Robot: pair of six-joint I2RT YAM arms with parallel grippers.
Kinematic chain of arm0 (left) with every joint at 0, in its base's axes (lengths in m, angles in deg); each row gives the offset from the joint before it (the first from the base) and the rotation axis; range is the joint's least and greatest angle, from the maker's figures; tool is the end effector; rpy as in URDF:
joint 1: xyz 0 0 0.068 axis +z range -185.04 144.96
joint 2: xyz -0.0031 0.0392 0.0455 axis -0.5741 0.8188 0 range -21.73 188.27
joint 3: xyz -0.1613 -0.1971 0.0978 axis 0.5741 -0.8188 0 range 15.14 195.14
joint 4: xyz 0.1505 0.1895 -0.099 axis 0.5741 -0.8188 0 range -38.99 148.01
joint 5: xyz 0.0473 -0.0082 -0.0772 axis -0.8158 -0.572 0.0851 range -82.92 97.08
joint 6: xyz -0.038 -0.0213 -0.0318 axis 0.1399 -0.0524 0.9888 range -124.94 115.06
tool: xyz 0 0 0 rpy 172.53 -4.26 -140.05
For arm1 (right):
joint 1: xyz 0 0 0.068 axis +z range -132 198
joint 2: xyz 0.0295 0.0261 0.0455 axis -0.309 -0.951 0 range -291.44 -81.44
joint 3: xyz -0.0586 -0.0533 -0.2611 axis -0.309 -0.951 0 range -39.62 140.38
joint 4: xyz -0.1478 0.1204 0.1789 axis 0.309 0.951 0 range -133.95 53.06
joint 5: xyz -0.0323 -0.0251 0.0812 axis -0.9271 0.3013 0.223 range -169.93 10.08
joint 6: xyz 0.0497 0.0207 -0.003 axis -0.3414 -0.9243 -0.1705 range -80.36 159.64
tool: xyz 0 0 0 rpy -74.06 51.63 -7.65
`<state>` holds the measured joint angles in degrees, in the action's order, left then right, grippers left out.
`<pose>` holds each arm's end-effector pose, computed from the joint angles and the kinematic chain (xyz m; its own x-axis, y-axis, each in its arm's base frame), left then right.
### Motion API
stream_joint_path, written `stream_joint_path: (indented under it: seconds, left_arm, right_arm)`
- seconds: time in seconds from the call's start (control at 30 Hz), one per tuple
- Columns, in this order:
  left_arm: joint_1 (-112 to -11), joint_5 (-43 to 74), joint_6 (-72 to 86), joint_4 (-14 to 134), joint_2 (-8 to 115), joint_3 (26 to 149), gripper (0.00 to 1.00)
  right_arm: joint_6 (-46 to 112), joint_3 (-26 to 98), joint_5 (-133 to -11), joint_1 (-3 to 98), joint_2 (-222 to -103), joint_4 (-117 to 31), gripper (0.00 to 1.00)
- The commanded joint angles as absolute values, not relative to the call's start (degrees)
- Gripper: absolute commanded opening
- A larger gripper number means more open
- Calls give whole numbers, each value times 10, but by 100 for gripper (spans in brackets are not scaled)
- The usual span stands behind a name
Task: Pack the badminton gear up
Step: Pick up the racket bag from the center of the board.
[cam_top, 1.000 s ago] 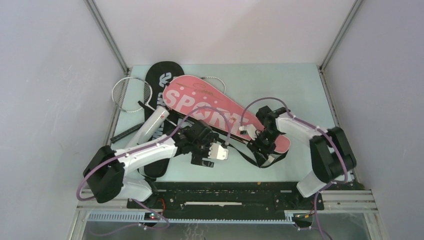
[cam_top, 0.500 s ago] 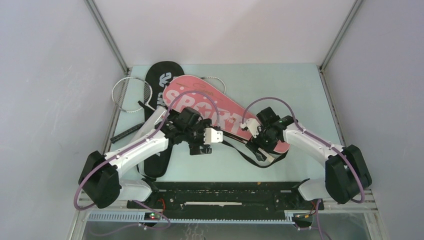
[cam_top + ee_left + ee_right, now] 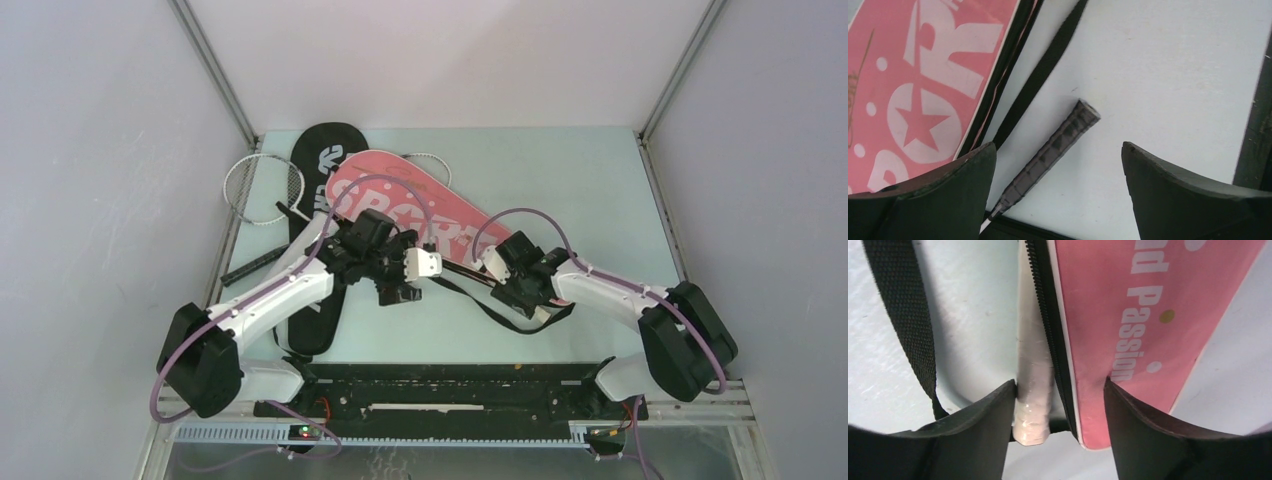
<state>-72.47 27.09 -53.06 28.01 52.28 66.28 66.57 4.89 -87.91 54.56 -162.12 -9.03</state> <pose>0.2000 -0.1685 0.2417 0.1248 0.7856 -0.6060 0.9621 0.0534 0.2673 0.2003 0.1425 0.1745 -0.4266 -0.8748 -0.2295 -0.8379 0.4778 -0.2640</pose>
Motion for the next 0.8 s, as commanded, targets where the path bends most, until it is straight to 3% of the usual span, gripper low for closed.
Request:
stream_joint_path:
  seconds: [0.0, 0.17, 0.3, 0.7, 0.77]
  left_arm:
    - [-688, 287, -500, 337, 512, 702, 100]
    - [-624, 301, -461, 352, 554, 734, 100]
    - [-576, 328, -434, 335, 611, 778, 100]
    - [-587, 345, -656, 414, 663, 761, 94]
    - [-594, 343, -692, 414, 678, 766, 96]
  right_arm:
    - [678, 40, -962, 564, -1630, -141, 66]
    - [673, 40, -1001, 579, -1645, -153, 36]
    - [668, 40, -1019, 588, -1642, -165, 0]
    - [661, 52, -992, 556, -1639, -163, 0]
    - [658, 57, -972, 547, -1634, -151, 8]
